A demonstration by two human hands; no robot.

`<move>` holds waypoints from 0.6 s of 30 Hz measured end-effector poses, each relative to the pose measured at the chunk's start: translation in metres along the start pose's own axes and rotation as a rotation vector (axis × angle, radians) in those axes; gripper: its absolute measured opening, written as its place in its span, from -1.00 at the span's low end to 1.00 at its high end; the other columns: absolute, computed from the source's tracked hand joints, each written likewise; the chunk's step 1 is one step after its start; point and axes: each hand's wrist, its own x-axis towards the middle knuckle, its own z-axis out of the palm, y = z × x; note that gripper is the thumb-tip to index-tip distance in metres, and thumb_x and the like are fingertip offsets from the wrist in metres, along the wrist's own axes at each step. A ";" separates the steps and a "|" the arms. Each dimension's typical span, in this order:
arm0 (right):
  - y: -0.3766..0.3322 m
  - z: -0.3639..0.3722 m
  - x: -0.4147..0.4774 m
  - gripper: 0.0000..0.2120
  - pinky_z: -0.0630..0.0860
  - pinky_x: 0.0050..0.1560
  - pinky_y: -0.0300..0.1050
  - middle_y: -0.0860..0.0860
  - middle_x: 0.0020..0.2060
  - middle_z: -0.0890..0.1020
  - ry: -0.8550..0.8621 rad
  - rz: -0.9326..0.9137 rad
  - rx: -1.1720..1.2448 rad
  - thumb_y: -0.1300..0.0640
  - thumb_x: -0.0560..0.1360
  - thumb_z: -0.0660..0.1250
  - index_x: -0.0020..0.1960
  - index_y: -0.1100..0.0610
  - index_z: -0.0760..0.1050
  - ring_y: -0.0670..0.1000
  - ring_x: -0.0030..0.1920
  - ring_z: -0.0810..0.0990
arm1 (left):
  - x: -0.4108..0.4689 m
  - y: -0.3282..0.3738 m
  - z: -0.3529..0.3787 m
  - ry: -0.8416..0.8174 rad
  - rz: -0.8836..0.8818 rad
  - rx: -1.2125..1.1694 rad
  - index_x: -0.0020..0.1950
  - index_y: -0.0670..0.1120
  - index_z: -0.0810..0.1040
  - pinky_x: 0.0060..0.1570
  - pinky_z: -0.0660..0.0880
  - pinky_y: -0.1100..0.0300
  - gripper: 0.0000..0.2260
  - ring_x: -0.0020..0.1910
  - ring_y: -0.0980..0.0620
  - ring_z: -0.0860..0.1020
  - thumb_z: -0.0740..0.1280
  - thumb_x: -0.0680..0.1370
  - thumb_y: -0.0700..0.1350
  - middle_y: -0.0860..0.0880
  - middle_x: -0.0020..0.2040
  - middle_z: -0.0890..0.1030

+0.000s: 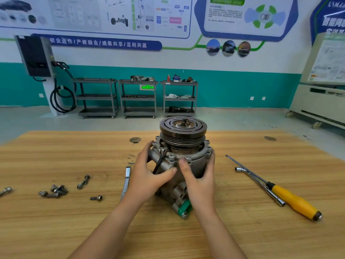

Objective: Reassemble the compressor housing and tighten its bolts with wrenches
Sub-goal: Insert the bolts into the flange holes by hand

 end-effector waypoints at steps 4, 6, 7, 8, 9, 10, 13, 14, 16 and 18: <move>-0.001 0.001 0.000 0.11 0.32 0.35 -0.15 -0.13 0.38 0.38 -0.008 -0.008 -0.014 -0.32 0.08 0.40 0.53 -0.08 0.04 -0.14 0.35 0.36 | 0.010 0.005 -0.015 -0.185 -0.020 0.004 0.41 0.16 0.20 0.20 0.29 0.27 -0.18 0.28 0.22 0.34 0.54 0.24 0.05 0.17 0.30 0.35; -0.001 0.000 0.000 0.10 0.33 0.38 -0.07 -0.11 0.38 0.38 -0.010 -0.006 -0.021 -0.31 0.09 0.41 0.52 -0.06 0.06 -0.12 0.35 0.37 | 0.017 0.011 -0.028 -0.292 -0.033 -0.018 0.22 0.31 0.30 0.06 0.34 0.42 -0.35 0.16 0.41 0.39 0.51 0.21 0.17 0.36 0.16 0.41; -0.001 0.000 0.000 0.09 0.33 0.38 -0.04 -0.10 0.39 0.38 -0.010 -0.007 -0.022 -0.31 0.09 0.41 0.52 -0.05 0.08 -0.12 0.35 0.37 | 0.020 0.013 -0.032 -0.302 -0.039 -0.056 0.12 0.35 0.33 0.00 0.34 0.47 -0.48 0.11 0.47 0.39 0.50 0.26 0.21 0.41 0.09 0.42; 0.000 -0.001 0.001 0.09 0.32 0.39 -0.03 -0.09 0.40 0.37 -0.009 -0.006 -0.027 -0.30 0.09 0.41 0.52 -0.04 0.08 -0.11 0.36 0.36 | 0.022 0.014 -0.034 -0.270 -0.044 -0.105 0.06 0.35 0.37 -0.01 0.35 0.46 -0.64 0.09 0.48 0.39 0.44 0.36 0.20 0.42 0.05 0.44; 0.001 -0.001 0.001 0.09 0.31 0.39 -0.06 -0.09 0.41 0.35 -0.010 -0.006 -0.041 -0.30 0.09 0.40 0.52 -0.03 0.07 -0.11 0.38 0.34 | 0.024 0.013 -0.032 -0.212 -0.060 -0.154 0.03 0.33 0.42 0.01 0.38 0.39 -0.82 0.11 0.42 0.41 0.32 0.46 0.14 0.39 0.03 0.47; 0.003 -0.002 0.000 0.09 0.29 0.38 -0.13 -0.11 0.42 0.31 -0.015 -0.009 -0.062 -0.30 0.10 0.39 0.53 -0.04 0.04 -0.11 0.39 0.31 | 0.025 0.010 -0.028 -0.139 -0.083 -0.202 0.00 0.30 0.47 0.03 0.41 0.29 -0.90 0.11 0.34 0.44 0.23 0.55 0.08 0.34 0.01 0.52; 0.007 -0.003 0.000 0.14 0.22 0.33 -0.24 -0.12 0.45 0.22 -0.056 -0.014 -0.147 -0.29 0.11 0.39 0.52 -0.09 -0.14 -0.11 0.42 0.23 | 0.025 0.009 -0.004 0.130 -0.206 -0.407 -0.10 0.13 0.59 -0.03 0.47 0.16 -0.73 0.00 0.16 0.55 0.11 0.63 0.00 0.16 -0.15 0.66; 0.008 -0.003 0.000 0.17 0.20 0.36 -0.21 -0.10 0.47 0.17 -0.073 -0.018 -0.174 -0.29 0.10 0.41 0.51 -0.13 -0.20 -0.10 0.44 0.19 | 0.025 0.012 0.004 0.218 -0.246 -0.463 -0.14 0.08 0.60 -0.08 0.48 0.17 -0.71 -0.07 0.14 0.58 0.11 0.63 -0.01 0.14 -0.23 0.67; 0.008 -0.002 0.001 0.17 0.15 0.40 -0.18 -0.10 0.49 0.09 -0.097 -0.045 -0.207 -0.25 0.10 0.47 0.43 -0.26 -0.28 -0.10 0.47 0.12 | 0.027 0.016 0.015 0.365 -0.270 -0.498 -0.23 0.01 0.59 -0.20 0.46 0.18 -0.67 -0.20 0.12 0.58 0.13 0.63 -0.02 0.14 -0.35 0.65; 0.008 -0.002 0.001 0.14 0.11 0.40 -0.20 -0.12 0.49 0.05 -0.106 -0.068 -0.221 -0.17 0.13 0.53 0.29 -0.40 -0.32 -0.11 0.47 0.09 | 0.030 0.015 0.020 0.413 -0.247 -0.474 -0.27 -0.03 0.56 -0.24 0.44 0.15 -0.68 -0.26 0.08 0.54 0.14 0.62 -0.02 0.08 -0.38 0.60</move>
